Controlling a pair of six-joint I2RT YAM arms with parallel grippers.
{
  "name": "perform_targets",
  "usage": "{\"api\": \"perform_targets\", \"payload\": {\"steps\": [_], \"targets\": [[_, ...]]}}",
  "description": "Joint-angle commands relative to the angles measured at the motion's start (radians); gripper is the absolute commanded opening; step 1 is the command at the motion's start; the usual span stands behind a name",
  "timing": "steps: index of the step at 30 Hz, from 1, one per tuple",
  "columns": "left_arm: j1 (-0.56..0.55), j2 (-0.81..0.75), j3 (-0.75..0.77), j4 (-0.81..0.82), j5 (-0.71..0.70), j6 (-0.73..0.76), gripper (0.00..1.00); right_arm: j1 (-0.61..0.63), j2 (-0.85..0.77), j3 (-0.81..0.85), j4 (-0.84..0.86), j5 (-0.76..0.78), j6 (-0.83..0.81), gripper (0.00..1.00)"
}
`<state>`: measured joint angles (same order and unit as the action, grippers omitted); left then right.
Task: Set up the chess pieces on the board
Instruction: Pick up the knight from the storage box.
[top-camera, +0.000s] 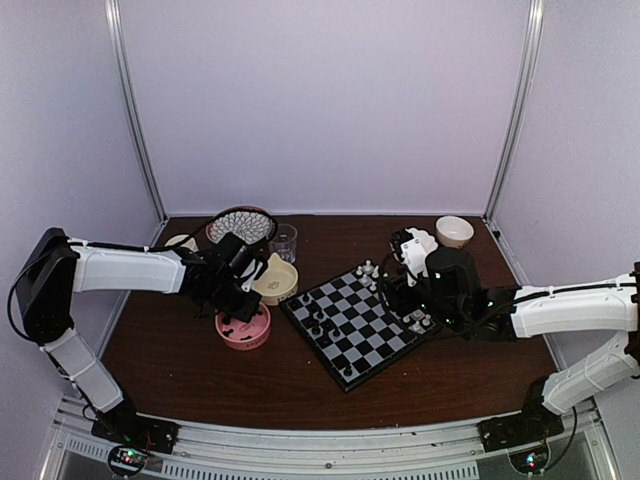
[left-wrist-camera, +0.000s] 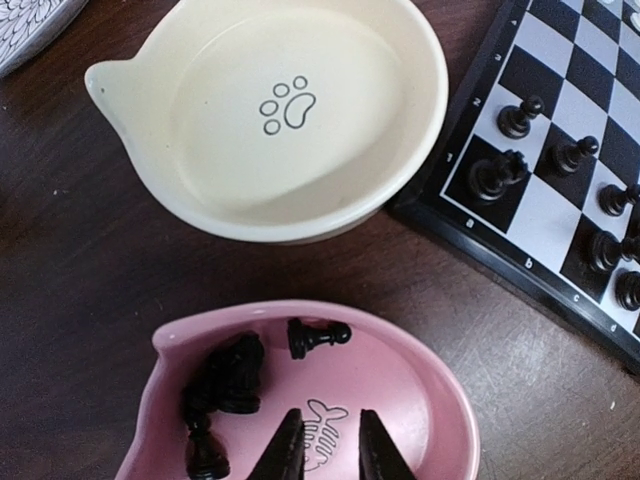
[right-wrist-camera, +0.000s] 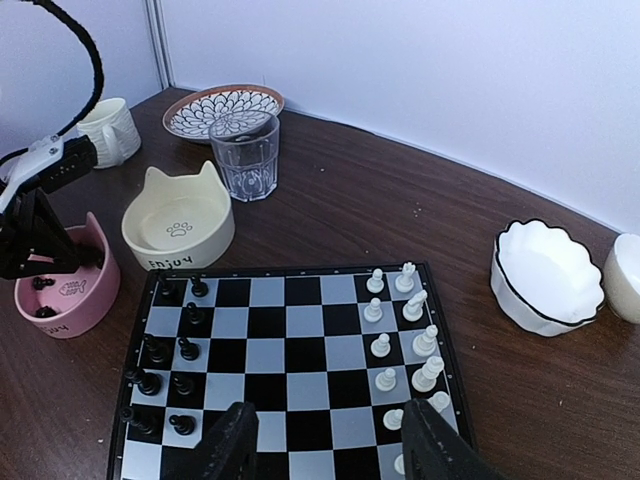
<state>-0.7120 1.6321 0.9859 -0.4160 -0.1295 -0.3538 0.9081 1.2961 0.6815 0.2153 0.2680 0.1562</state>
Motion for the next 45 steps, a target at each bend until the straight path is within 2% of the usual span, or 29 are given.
{"api": "perform_targets", "payload": {"steps": [1,11,15,21,27,31,41,45], "targets": [[0.025,0.044,0.021,0.041,-0.002,-0.038,0.2,-0.005,0.005,0.018,0.003,-0.015,-0.006,0.52],[0.025,0.06,-0.054,0.215,-0.16,-0.078,0.18,-0.005,0.011,0.018,0.006,-0.019,-0.008,0.52],[0.025,0.066,-0.08,0.288,-0.163,-0.08,0.18,-0.005,0.008,0.018,0.005,-0.017,-0.01,0.52],[0.025,0.108,-0.053,0.272,-0.158,-0.073,0.17,-0.005,0.003,0.016,0.004,-0.019,-0.009,0.52],[0.025,0.156,0.024,0.154,-0.099,-0.033,0.14,-0.005,0.002,0.016,0.003,-0.018,-0.011,0.52],[0.025,0.171,0.086,0.042,0.003,-0.005,0.13,-0.005,0.003,0.016,0.002,-0.016,-0.012,0.52],[0.025,0.034,-0.013,0.085,0.203,0.041,0.15,-0.005,0.006,0.017,0.001,-0.011,-0.012,0.52],[0.025,-0.039,-0.058,0.113,0.16,0.012,0.15,-0.004,0.006,0.018,0.001,-0.01,-0.011,0.52]]}}
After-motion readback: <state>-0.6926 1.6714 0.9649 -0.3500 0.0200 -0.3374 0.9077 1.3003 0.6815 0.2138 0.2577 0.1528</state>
